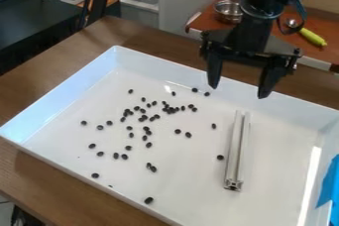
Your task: Sweep into pile
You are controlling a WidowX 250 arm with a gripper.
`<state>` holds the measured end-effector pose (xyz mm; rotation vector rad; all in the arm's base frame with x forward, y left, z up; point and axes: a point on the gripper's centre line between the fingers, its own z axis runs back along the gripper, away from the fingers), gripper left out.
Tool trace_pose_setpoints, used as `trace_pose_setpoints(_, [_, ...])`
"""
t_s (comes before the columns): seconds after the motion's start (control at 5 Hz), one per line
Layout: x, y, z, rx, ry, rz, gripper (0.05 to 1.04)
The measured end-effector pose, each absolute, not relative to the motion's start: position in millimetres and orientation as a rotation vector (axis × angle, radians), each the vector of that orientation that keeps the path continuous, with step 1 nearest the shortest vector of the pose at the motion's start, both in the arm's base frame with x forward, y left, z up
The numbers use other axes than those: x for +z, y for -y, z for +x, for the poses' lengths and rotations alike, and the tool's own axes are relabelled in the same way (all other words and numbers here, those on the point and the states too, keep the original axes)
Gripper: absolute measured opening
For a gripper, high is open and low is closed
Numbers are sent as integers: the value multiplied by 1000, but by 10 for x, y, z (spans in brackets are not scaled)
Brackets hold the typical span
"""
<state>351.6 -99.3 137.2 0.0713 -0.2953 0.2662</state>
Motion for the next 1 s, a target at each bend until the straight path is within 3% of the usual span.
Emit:
trace_pose_setpoints(0.6, [895,1024,3408,285,243,153,1001])
trace_pose_setpoints(0.8, [845,1015,3402,297,254,154,1001])
trace_pose_setpoints(1.0, [827,1075,3401,308,242,103,1001])
